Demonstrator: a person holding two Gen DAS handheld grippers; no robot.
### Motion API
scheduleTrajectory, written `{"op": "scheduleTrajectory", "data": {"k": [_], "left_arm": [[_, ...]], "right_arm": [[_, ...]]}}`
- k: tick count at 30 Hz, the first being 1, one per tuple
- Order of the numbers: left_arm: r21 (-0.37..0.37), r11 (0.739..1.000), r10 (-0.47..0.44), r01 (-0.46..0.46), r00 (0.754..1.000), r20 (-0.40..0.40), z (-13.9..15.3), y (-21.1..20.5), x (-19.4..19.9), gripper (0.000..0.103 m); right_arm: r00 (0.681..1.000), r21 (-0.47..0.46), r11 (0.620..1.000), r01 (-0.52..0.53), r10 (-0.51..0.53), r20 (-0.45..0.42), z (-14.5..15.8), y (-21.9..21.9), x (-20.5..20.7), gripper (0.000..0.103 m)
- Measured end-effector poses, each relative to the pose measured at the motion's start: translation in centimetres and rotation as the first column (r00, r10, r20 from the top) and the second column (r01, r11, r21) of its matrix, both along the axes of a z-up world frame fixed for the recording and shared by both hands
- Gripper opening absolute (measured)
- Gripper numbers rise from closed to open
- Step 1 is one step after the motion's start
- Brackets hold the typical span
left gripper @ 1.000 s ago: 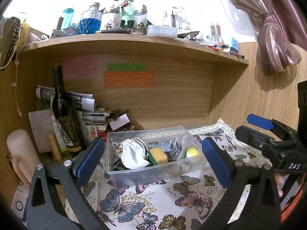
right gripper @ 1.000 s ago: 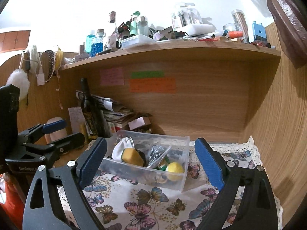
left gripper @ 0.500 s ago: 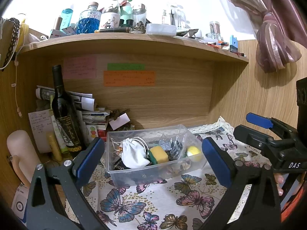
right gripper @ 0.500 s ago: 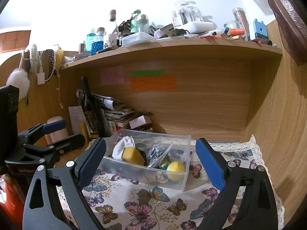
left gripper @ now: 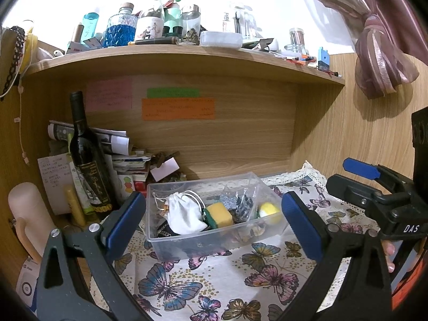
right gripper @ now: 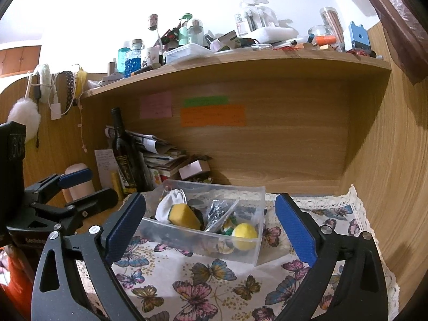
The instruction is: Organize soft objects
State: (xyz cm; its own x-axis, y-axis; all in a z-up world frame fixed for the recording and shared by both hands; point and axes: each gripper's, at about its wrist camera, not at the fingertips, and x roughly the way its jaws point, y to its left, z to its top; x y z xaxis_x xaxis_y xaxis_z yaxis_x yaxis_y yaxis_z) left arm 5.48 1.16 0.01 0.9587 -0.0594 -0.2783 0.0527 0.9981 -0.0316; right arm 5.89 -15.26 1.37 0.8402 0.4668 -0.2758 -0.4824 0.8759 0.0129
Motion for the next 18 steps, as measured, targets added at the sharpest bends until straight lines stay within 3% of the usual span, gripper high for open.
{"op": "scheduleTrajectory", "data": {"k": [18], "left_arm": [[-0.007, 1.000, -0.015, 0.015, 1.000, -0.010, -0.17, -0.05, 0.08, 0.103]], "right_arm": [[1.000, 0.021, 1.000, 0.006, -0.006, -0.011, -0.17, -0.85, -0.27, 0.098]]}}
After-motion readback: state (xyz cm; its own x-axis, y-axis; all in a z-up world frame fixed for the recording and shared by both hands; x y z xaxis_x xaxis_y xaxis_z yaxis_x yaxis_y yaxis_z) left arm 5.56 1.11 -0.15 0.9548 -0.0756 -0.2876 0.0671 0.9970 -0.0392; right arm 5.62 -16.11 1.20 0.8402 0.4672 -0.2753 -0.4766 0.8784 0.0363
